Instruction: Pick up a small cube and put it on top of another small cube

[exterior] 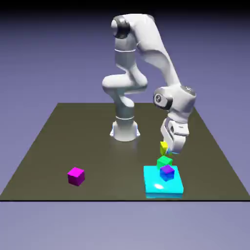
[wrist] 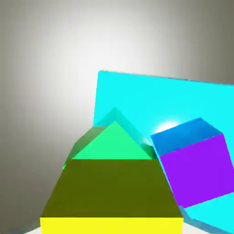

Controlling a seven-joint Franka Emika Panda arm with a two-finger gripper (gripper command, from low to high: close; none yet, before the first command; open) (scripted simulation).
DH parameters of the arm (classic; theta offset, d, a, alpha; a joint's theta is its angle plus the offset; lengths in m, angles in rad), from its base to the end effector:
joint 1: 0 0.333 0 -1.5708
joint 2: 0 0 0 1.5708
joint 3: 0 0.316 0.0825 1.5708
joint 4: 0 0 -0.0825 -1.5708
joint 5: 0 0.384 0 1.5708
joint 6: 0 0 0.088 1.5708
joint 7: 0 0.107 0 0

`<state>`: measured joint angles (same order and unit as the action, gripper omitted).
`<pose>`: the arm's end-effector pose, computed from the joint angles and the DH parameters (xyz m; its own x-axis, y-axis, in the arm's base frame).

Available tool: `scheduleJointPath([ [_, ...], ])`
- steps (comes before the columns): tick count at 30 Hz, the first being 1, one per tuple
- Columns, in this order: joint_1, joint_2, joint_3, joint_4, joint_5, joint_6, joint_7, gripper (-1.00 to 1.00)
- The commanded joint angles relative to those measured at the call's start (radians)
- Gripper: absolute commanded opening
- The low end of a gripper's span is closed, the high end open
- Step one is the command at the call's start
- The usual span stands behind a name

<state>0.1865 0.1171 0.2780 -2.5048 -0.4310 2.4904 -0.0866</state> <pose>0.4042 0.2077 0.2292 0.6149 0.7707 -0.1673 0.7881 -0.5927 0.1660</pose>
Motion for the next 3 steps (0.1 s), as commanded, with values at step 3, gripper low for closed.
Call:
scheduleJointPath([
  [3, 0.004, -0.036, 0.007, 0.007, 0.032, -0.038, -0.024, 1.0],
])
